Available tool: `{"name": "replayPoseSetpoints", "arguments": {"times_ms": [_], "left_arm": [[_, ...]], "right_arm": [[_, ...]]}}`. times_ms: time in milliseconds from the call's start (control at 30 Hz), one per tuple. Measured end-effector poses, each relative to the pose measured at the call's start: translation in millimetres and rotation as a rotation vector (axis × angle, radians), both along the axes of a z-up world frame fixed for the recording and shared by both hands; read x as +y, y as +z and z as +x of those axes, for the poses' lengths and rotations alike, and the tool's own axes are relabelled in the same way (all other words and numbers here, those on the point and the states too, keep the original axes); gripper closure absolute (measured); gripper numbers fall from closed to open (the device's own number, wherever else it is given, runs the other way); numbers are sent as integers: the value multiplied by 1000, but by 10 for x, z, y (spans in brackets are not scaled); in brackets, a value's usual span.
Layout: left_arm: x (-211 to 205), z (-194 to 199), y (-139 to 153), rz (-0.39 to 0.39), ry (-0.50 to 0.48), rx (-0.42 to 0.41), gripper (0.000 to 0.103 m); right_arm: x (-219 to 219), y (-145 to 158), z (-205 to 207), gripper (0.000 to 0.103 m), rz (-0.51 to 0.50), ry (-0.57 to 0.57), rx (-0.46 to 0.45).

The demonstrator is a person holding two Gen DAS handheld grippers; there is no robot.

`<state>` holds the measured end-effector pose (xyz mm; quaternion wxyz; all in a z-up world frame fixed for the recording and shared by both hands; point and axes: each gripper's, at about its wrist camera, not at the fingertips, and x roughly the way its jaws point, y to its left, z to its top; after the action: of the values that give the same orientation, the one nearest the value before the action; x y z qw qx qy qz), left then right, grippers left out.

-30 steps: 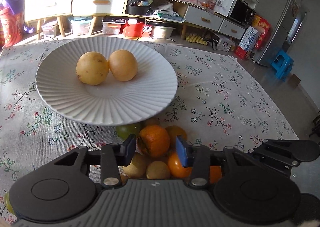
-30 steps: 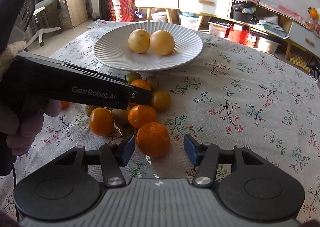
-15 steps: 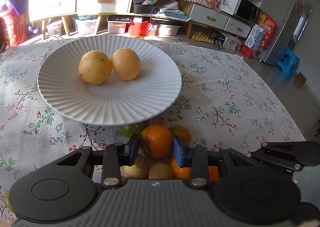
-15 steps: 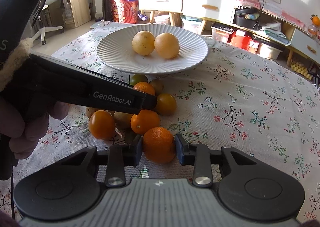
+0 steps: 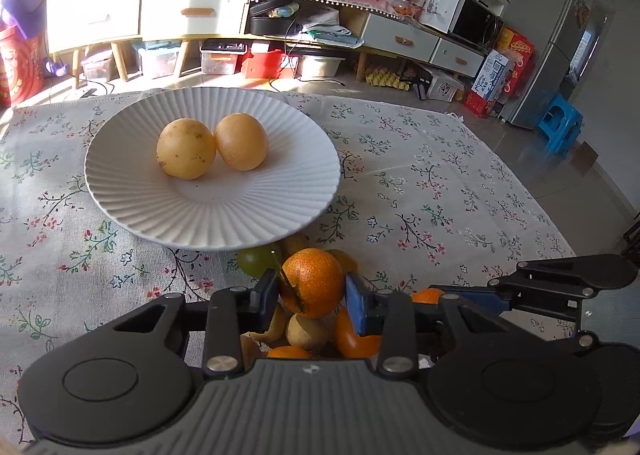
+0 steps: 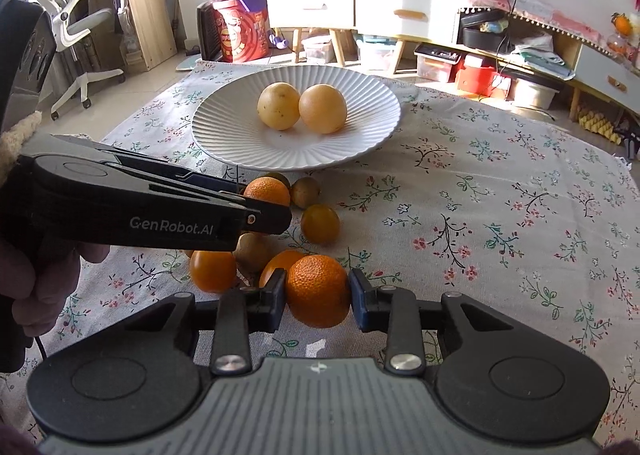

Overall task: Organize fruits
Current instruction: 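Carry both held oranges into the bowl beside the grapefruits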

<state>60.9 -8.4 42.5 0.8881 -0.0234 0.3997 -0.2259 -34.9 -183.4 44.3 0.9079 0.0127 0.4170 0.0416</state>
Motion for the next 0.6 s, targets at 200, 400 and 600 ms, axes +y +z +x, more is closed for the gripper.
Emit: {"name": "replayPoseSetpoints", "arguments": {"times_ms": [200, 400, 600], "left_arm": [[72, -62, 64, -10, 1, -17, 77], [159, -106, 162, -28, 14, -45, 77], [216, -68, 225, -38, 38, -75, 77]], "right_arm": [[-52, 48, -3, 73, 3, -19, -12], [-142, 142, 60, 73, 24, -58, -38], [-189, 245, 177, 73, 53, -87, -75]]}}
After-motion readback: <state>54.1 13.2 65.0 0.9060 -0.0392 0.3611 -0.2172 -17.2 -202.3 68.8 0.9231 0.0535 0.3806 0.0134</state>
